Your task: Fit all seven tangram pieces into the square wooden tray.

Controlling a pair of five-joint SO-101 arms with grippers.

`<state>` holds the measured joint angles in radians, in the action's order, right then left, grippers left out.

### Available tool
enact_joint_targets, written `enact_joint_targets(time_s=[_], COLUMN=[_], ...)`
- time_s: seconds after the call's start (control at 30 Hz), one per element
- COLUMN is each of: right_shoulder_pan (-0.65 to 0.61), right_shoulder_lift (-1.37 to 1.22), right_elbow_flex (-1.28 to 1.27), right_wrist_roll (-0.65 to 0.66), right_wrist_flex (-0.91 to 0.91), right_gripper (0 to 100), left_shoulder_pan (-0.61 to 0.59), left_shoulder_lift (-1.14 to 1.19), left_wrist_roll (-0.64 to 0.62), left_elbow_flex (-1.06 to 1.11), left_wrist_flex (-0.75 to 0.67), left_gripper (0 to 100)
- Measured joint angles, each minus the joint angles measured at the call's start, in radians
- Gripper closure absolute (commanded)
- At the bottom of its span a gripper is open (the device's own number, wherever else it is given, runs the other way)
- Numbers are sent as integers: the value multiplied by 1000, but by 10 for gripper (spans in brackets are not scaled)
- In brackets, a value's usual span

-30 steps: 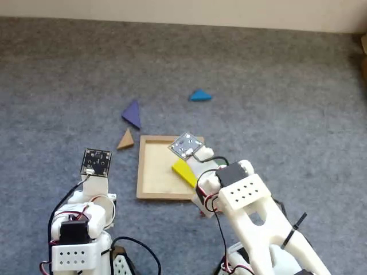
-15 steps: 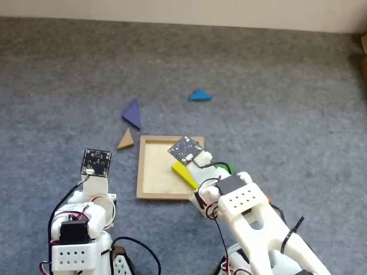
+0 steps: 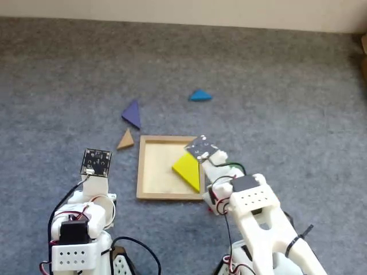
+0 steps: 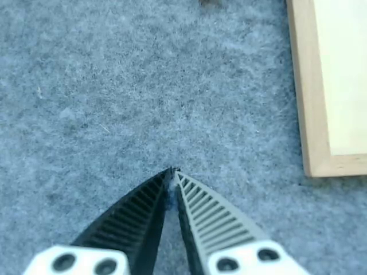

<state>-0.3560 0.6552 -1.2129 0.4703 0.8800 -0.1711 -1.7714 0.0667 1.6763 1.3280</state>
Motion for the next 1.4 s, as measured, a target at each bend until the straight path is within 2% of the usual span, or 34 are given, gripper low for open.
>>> enact_joint_targets(time_s=[0.27, 0.57, 0.73, 0.9, 1.1, 1.4], right_shoulder_pan=[138, 141, 141, 141, 141, 141], right_shoulder_lift=[-6, -5, -5, -5, -5, -5], right_elbow_flex=[-3, 91, 138, 141, 141, 141], right_wrist_roll=[29, 26, -55, -81, 107, 511], right_wrist_flex=[9, 210, 298, 382, 462, 465], right_gripper=[800, 796, 796, 800, 800, 796], left_shoulder_pan=[0, 0, 0, 0, 0, 0], left_shoulder_lift=[0, 0, 0, 0, 0, 0], left_wrist_roll=[0, 0, 0, 0, 0, 0], left_elbow_flex=[0, 0, 0, 0, 0, 0], left_wrist_flex=[0, 0, 0, 0, 0, 0], left_gripper=[994, 994, 994, 994, 994, 994])
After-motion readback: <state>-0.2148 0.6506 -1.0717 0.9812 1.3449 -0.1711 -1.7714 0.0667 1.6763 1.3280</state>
